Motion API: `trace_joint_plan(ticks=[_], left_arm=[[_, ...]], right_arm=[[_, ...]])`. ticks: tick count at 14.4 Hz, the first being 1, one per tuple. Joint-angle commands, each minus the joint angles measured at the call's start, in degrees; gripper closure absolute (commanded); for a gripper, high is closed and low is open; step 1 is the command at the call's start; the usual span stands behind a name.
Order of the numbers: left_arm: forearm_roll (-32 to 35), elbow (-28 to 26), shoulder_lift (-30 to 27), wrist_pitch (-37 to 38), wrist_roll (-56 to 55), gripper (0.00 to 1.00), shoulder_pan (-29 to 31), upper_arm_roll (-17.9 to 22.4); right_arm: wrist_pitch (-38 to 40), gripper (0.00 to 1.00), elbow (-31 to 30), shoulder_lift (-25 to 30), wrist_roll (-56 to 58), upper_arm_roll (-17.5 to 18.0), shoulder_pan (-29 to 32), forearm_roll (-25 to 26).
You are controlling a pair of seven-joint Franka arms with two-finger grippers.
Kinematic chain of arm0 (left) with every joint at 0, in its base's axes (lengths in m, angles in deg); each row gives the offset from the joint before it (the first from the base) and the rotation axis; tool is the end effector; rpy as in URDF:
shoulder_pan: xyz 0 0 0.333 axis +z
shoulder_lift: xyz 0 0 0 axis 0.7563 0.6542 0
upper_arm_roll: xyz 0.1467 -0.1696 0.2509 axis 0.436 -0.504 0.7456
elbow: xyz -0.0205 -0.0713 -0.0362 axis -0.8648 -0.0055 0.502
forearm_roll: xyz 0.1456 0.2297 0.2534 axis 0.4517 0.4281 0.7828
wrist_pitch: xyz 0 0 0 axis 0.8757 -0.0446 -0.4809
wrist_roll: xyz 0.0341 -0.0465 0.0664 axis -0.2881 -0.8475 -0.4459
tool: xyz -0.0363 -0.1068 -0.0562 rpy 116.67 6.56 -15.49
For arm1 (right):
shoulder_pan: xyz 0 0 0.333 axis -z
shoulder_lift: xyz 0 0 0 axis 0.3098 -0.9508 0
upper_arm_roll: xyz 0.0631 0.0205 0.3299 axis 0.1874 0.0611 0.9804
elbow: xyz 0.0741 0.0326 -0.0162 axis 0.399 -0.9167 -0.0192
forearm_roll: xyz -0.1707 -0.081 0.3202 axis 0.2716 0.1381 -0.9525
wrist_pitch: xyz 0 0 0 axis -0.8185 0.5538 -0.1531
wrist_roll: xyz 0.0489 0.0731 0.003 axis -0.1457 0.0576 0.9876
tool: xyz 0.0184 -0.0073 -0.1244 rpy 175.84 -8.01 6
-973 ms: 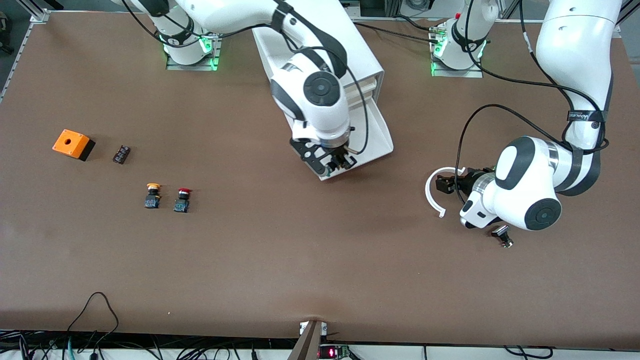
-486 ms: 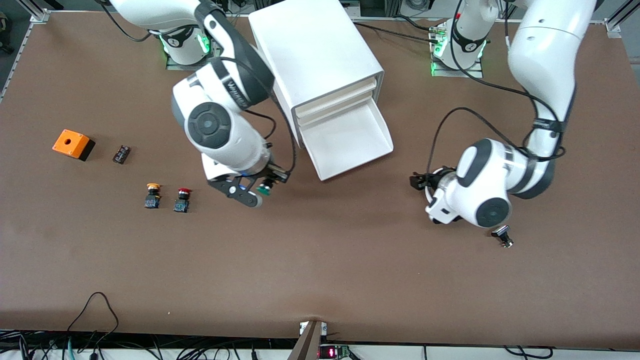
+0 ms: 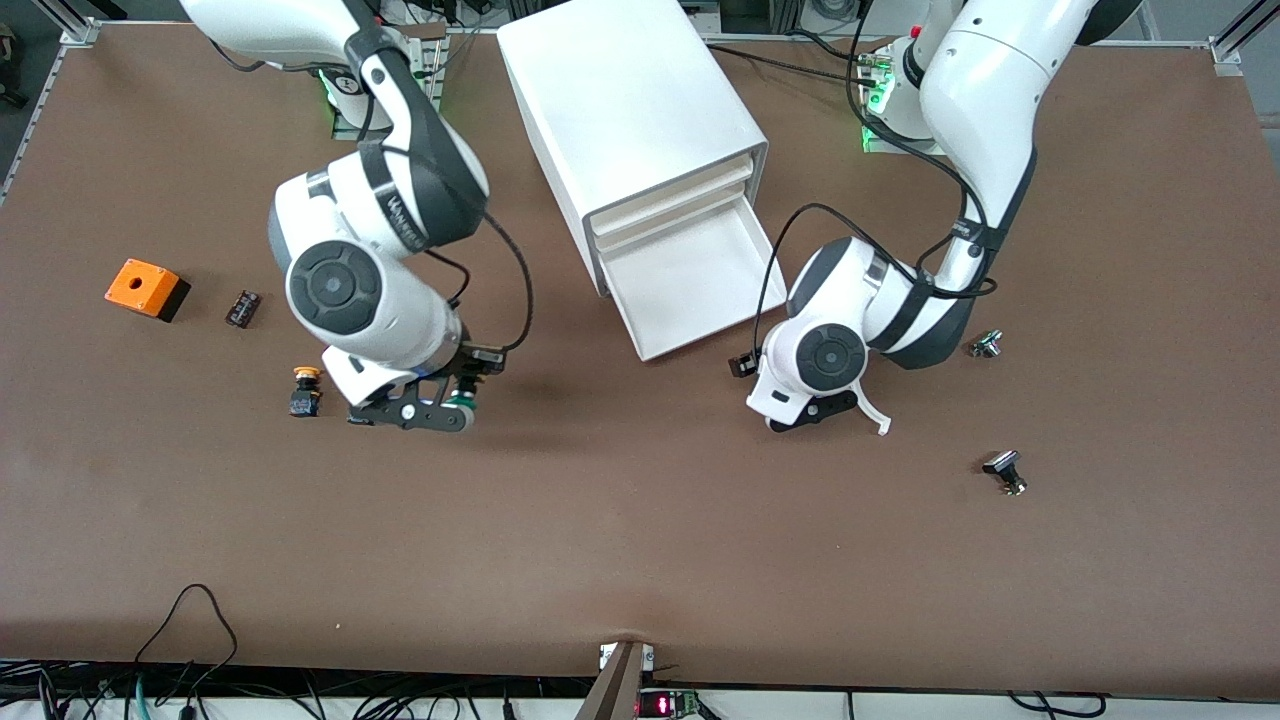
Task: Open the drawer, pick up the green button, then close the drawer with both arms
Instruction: 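Lift the green button out of the drawer with the right gripper, then push the drawer shut with the left gripper while the right gripper carries the button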
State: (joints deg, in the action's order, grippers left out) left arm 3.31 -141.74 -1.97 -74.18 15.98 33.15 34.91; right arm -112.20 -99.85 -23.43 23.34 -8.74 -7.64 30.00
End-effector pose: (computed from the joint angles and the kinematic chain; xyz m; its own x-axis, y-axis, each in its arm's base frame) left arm 0.5871 -0.3099 0.2554 0.8796 0.3532 -0.3187 0.3276 -0.9355 -0.1327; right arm 0.6432 0.2847 0.4088 0.9890 -0.0850 -0.1214 -0.0825 -0.9963 0.0261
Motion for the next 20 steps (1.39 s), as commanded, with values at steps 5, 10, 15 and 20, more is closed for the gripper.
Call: trace_joint_plan(ticks=[5, 10, 15, 20], left_arm=[[0.8, -15.8, -5.5, -15.4, -5.5, 0.03, 0.9, -2.2], [-1.8, -18.8, -5.5, -15.1, -10.1, 0.03, 1.2, -6.8], [-2.3, -21.2, -6.9, -13.7, -13.4, 0.03, 1.1, -11.2], [-2.3, -22.9, -7.0, -13.3, -15.3, 0.03, 1.2, -16.0]], right_arm=[[-17.1, 1.00, -17.0, 1.4, 15.6, -0.4, 5.6, -0.3], [-27.9, 1.00, -25.8, 1.0, 18.6, -0.3, 7.7, -0.5], [-37.8, 1.00, -33.3, 0.5, 18.8, -0.3, 8.5, -0.5], [-38.4, 0.68, -33.8, 0.1, 18.7, -0.3, 9.0, -0.6]])
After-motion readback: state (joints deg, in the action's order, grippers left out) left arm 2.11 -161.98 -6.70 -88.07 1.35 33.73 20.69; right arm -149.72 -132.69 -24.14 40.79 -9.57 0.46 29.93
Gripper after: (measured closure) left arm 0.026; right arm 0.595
